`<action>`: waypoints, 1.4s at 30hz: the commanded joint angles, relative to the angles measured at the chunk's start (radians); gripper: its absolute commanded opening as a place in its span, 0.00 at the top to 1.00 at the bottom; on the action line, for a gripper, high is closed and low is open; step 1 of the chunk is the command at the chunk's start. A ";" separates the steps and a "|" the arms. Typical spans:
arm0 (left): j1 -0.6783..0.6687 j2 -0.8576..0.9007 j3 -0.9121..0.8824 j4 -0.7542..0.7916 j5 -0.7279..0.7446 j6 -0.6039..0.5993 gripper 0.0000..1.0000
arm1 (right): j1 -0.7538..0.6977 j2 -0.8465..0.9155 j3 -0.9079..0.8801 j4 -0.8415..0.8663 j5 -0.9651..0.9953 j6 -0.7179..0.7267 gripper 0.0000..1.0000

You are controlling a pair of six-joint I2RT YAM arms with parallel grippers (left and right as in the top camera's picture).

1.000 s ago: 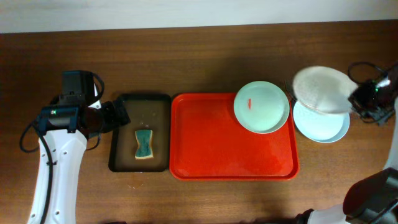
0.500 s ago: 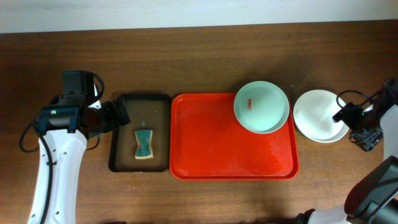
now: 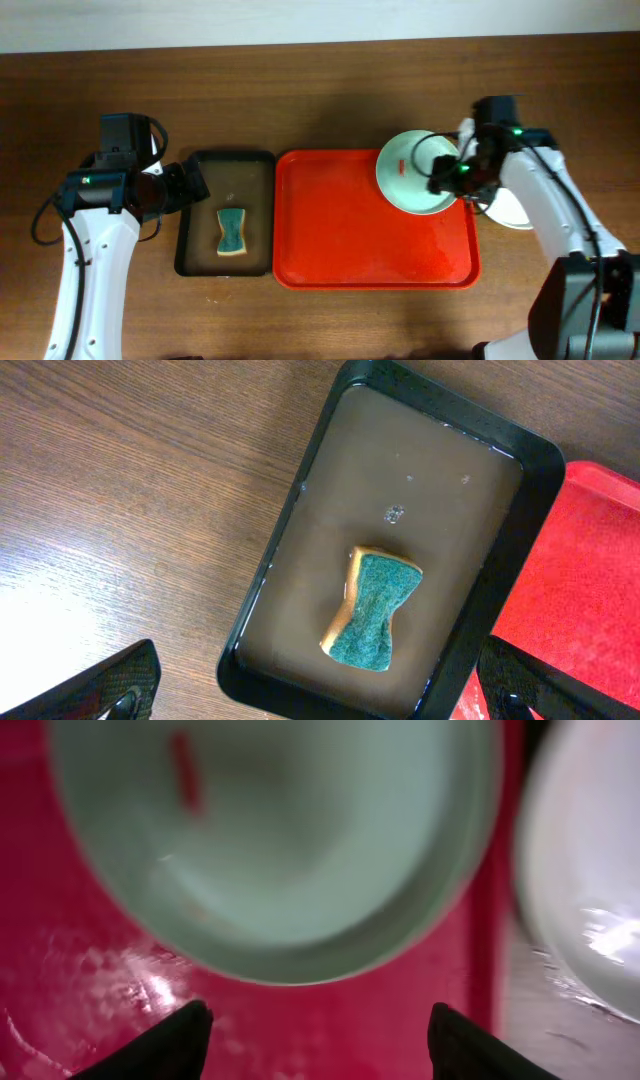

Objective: Clean dirty plates on tray and stack at the side
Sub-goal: 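Move the right gripper to the pale green plate and grasp its rim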

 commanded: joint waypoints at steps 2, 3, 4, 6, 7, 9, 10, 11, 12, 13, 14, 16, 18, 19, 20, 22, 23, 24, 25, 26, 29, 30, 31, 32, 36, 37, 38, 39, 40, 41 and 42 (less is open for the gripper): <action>0.003 -0.005 0.007 0.002 0.008 -0.006 0.01 | 0.164 -0.014 -0.007 0.031 -0.005 0.011 0.37; 0.003 -0.005 0.007 0.001 0.008 -0.006 0.01 | 0.201 -0.014 -0.007 0.040 -0.004 0.011 0.42; 0.003 -0.005 0.007 0.002 0.008 -0.006 0.01 | 0.245 -0.014 -0.007 0.050 -0.004 0.011 0.46; 0.003 -0.005 0.007 0.002 0.007 -0.006 0.01 | 0.294 -0.014 -0.007 0.058 0.003 0.011 0.47; 0.003 -0.005 0.007 0.002 0.008 -0.006 0.01 | 0.317 -0.014 -0.007 0.060 0.024 0.011 0.50; 0.003 -0.005 0.007 0.002 0.007 -0.006 0.01 | 0.350 -0.013 -0.007 0.069 0.084 0.011 0.50; 0.003 -0.005 0.007 0.001 0.008 -0.006 0.01 | 0.362 -0.010 -0.007 0.076 0.119 0.011 0.51; 0.003 -0.005 0.007 0.001 0.008 -0.006 0.01 | 0.366 -0.006 -0.007 0.084 0.125 0.010 0.51; 0.003 -0.005 0.007 0.002 0.008 -0.006 0.01 | 0.368 0.003 -0.007 0.097 0.120 0.011 0.54; 0.003 -0.005 0.007 0.002 0.008 -0.006 0.01 | 0.369 0.015 -0.008 0.107 0.113 0.011 0.54; 0.003 -0.005 0.007 0.001 0.008 -0.006 0.01 | 0.369 0.021 -0.008 0.110 0.114 0.011 0.55; 0.003 -0.005 0.007 0.002 0.008 -0.006 0.01 | 0.369 0.061 -0.010 0.157 0.157 0.011 0.54; 0.003 -0.005 0.007 0.002 0.008 -0.006 0.01 | 0.369 0.087 -0.010 0.181 0.182 0.010 0.54; 0.003 -0.005 0.007 0.002 0.008 -0.006 0.01 | 0.369 0.106 -0.010 0.198 0.182 0.010 0.56; 0.003 -0.005 0.007 0.002 0.008 -0.006 0.01 | 0.369 0.118 -0.010 0.209 0.184 0.011 0.57; 0.003 -0.005 0.007 0.002 0.008 -0.006 0.01 | 0.368 0.150 -0.010 0.231 0.210 0.011 0.58; 0.003 -0.005 0.007 0.002 0.007 -0.006 0.01 | 0.367 0.164 -0.010 0.242 0.220 0.011 0.60; 0.003 -0.005 0.007 0.002 0.007 -0.006 0.01 | 0.367 0.185 -0.010 0.264 0.221 0.011 0.63; 0.003 -0.005 0.007 0.002 0.008 -0.006 0.01 | 0.367 0.201 -0.010 0.280 0.218 0.011 0.66; 0.003 -0.005 0.007 0.002 0.008 -0.006 0.01 | 0.368 0.215 -0.010 0.290 0.218 0.011 0.68; 0.003 -0.005 0.007 0.001 0.008 -0.006 0.01 | 0.368 0.242 -0.010 0.298 0.218 0.011 0.77; 0.003 -0.005 0.007 0.002 0.008 -0.006 0.01 | 0.368 0.243 -0.010 0.298 0.219 0.011 0.83; 0.003 -0.005 0.007 0.002 0.008 -0.006 0.01 | 0.368 0.243 -0.010 0.301 0.218 0.011 0.89; 0.003 -0.005 0.007 0.002 0.007 -0.006 0.01 | 0.368 0.243 -0.010 0.305 0.214 0.011 0.92; 0.003 -0.005 0.007 0.002 0.007 -0.006 0.01 | 0.368 0.243 -0.009 0.324 0.061 0.011 0.96; 0.003 -0.005 0.007 0.001 0.007 -0.006 0.01 | 0.368 0.243 -0.009 0.323 0.041 0.011 0.96; 0.003 -0.005 0.007 0.002 0.008 -0.006 0.01 | 0.368 0.242 -0.009 0.320 -0.020 0.011 0.96; 0.003 -0.005 0.007 0.002 0.008 -0.006 0.01 | 0.369 0.240 -0.009 0.319 -0.055 0.011 0.96; 0.003 -0.005 0.007 0.002 0.008 -0.006 0.01 | 0.377 0.238 -0.009 0.318 -0.088 0.013 0.96; 0.003 -0.005 0.007 0.002 0.007 -0.006 0.01 | 0.390 0.235 -0.009 0.319 -0.096 0.038 0.96; 0.003 -0.005 0.007 0.002 0.007 -0.006 0.01 | 0.405 0.233 -0.009 0.320 -0.098 0.056 0.96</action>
